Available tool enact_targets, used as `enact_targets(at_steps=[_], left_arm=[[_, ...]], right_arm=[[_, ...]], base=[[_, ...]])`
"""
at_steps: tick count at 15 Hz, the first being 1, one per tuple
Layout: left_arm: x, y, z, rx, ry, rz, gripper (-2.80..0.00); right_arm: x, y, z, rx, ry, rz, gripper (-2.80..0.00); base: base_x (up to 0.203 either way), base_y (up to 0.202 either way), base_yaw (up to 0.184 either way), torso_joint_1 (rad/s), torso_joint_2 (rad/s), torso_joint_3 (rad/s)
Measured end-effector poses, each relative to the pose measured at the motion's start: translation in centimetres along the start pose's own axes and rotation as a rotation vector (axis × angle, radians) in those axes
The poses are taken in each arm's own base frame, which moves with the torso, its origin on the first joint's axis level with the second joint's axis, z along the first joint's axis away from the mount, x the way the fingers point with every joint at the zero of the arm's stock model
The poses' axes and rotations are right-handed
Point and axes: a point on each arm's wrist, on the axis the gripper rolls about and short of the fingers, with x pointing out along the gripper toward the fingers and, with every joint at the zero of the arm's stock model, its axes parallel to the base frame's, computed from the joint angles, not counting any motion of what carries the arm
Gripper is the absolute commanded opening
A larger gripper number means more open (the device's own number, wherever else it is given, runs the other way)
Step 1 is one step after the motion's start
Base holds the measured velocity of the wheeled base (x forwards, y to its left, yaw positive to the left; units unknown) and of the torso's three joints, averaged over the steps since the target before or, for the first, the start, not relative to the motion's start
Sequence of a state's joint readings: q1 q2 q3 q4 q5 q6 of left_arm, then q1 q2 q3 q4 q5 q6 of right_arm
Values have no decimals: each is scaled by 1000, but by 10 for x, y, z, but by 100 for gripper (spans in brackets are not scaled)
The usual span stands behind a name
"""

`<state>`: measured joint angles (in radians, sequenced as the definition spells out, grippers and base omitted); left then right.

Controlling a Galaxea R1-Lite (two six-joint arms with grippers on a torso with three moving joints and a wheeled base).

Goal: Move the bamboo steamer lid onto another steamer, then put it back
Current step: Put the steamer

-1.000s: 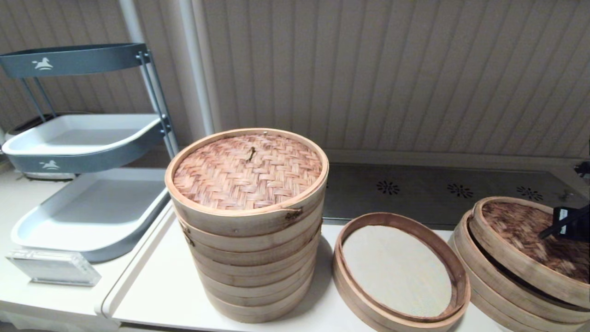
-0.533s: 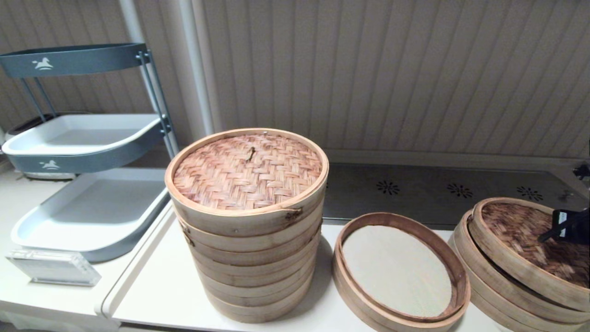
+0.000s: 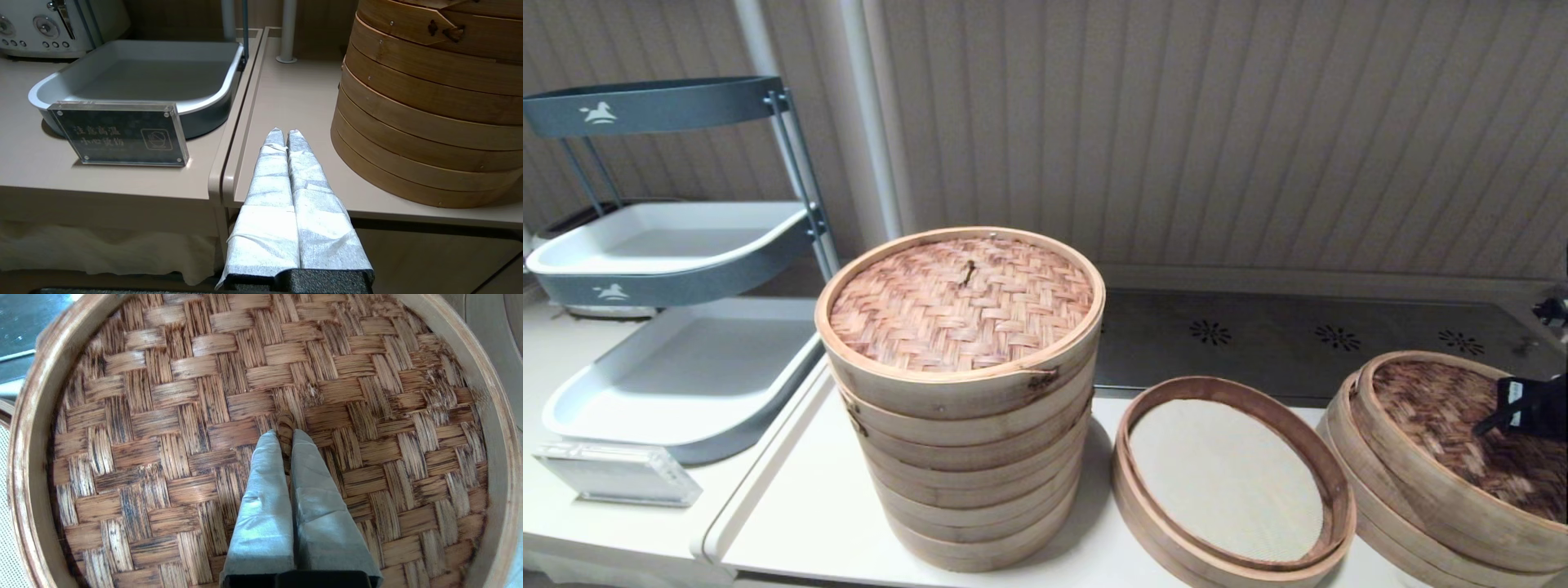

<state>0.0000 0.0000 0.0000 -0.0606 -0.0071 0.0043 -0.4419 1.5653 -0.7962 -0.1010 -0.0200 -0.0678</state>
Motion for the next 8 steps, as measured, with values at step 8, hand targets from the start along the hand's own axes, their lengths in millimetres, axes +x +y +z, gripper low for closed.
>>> enact_targets(at_steps=[8], left_arm=[[0, 0, 0, 0, -1, 0, -280]], right_arm=[[2, 0, 1, 1, -53, -4, -280]], base=[[0, 0, 0, 0, 0, 0]])
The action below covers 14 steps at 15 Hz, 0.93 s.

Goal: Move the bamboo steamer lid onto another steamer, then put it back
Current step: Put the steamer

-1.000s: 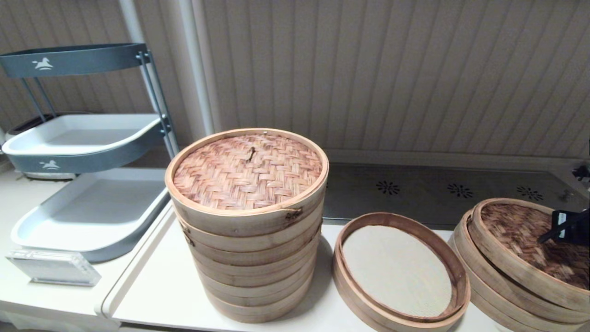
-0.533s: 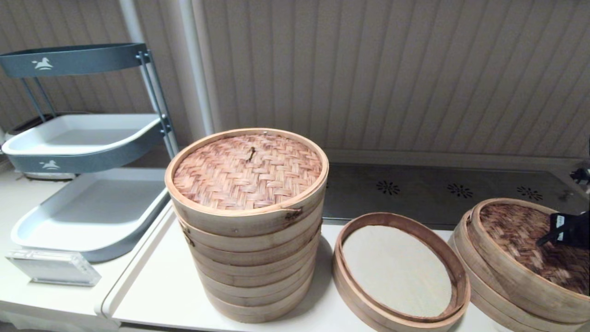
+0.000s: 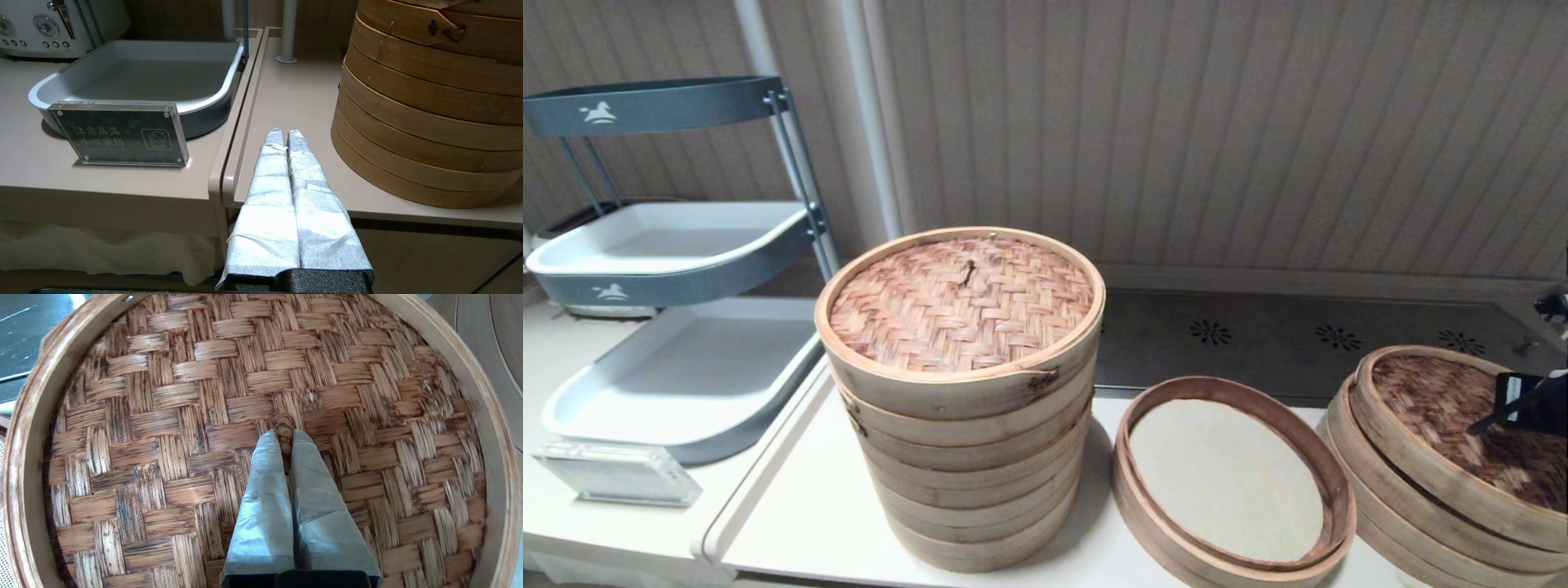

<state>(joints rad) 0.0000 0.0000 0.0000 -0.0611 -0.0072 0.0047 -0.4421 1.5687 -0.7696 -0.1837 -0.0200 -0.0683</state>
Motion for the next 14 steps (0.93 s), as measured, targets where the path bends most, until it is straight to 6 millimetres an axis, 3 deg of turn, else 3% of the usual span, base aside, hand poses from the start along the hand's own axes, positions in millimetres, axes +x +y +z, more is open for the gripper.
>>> enact_targets(at_steps=[14], left_arm=[[0, 0, 0, 0, 0, 1, -280]], right_arm=[[1, 1, -6, -10, 19, 4, -280]], base=[[0, 0, 0, 0, 0, 0]])
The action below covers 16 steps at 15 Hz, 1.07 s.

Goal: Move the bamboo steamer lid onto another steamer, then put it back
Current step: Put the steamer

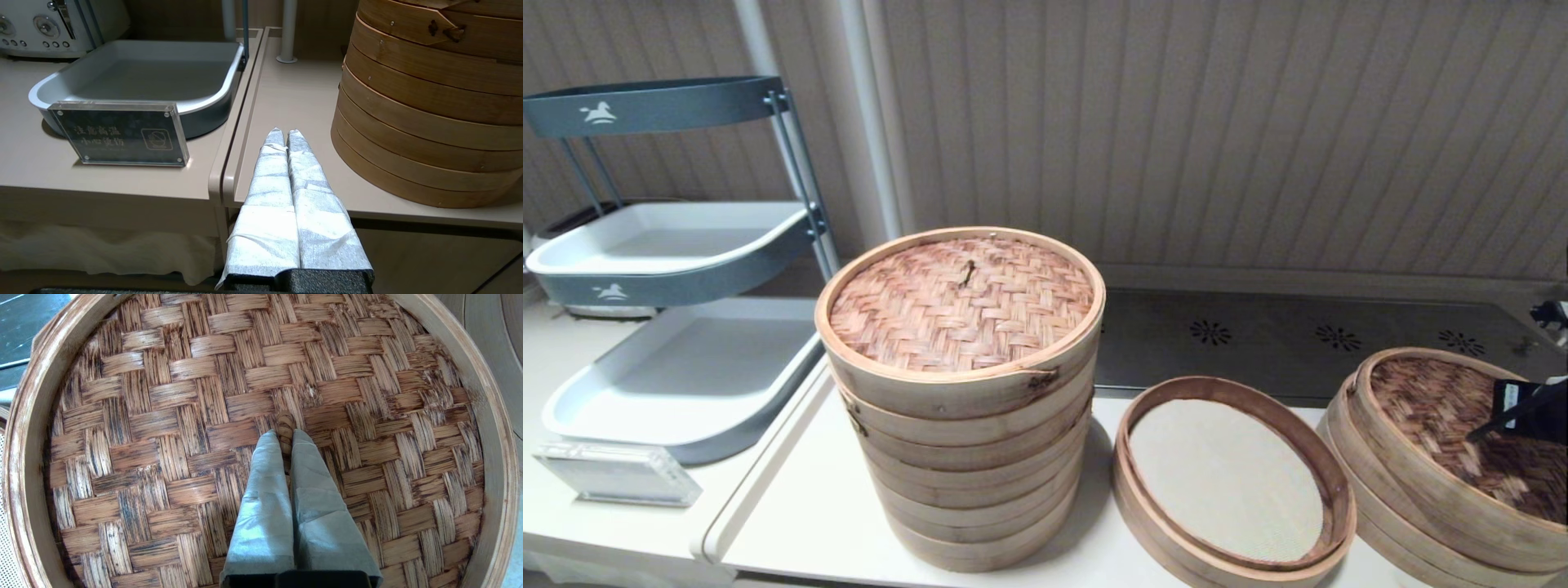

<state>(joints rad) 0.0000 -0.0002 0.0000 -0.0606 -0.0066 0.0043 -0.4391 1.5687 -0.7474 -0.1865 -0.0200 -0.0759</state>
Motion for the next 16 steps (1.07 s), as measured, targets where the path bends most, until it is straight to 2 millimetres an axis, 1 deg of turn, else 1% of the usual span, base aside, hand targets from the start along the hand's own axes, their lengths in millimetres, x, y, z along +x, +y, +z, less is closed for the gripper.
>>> enact_targets(at_steps=[9, 10, 16], left_arm=[[0, 0, 0, 0, 0, 0, -280], [0, 0, 0, 0, 0, 0, -280], [0, 0, 0, 0, 0, 0, -280]], right_arm=[[3, 0, -3, -6, -1, 1, -280], [3, 1, -3, -7, -4, 1, 0], [2, 0, -2, -5, -26, 1, 0]], base=[[0, 0, 0, 0, 0, 0], [0, 0, 0, 0, 0, 0], [0, 0, 0, 0, 0, 0]])
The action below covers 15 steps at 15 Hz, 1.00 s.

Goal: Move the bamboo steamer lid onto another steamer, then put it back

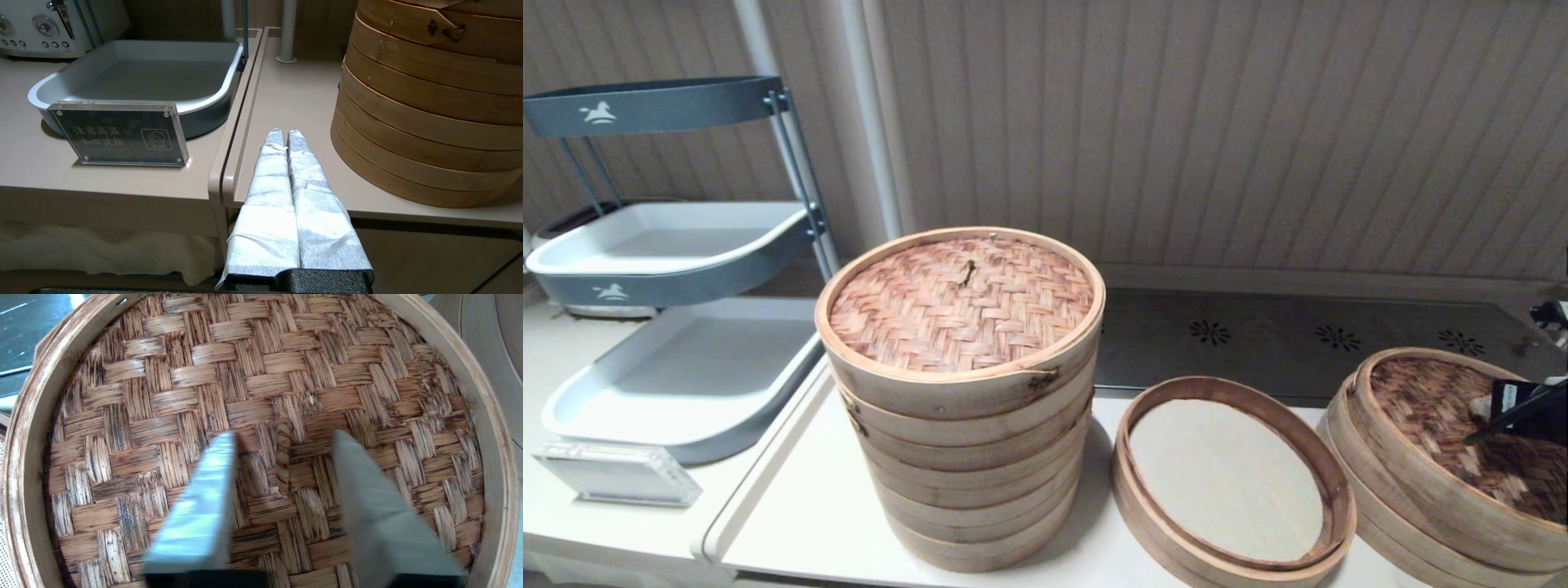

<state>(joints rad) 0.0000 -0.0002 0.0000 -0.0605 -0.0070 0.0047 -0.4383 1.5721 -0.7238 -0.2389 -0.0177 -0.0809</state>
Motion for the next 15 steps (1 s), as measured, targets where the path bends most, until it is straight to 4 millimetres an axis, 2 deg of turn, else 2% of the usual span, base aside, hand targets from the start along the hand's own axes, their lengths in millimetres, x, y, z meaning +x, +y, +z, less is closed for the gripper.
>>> enact_targets(at_steps=[4, 8, 9, 15], left_arm=[[0, 0, 0, 0, 0, 0, -280], [0, 0, 0, 0, 0, 1, -280], [0, 0, 0, 0, 0, 1, -280], [0, 0, 0, 0, 0, 1, -280]], right_arm=[[-14, -1, 6, 2, -45, 7, 0], [-55, 1, 10, -3, -116, 36, 0], [-68, 2, 10, -6, -123, 59, -280], [-138, 6, -13, -15, -161, 167, -280]], base=[[0, 0, 0, 0, 0, 0], [0, 0, 0, 0, 0, 0], [0, 0, 0, 0, 0, 0], [0, 0, 0, 0, 0, 0]])
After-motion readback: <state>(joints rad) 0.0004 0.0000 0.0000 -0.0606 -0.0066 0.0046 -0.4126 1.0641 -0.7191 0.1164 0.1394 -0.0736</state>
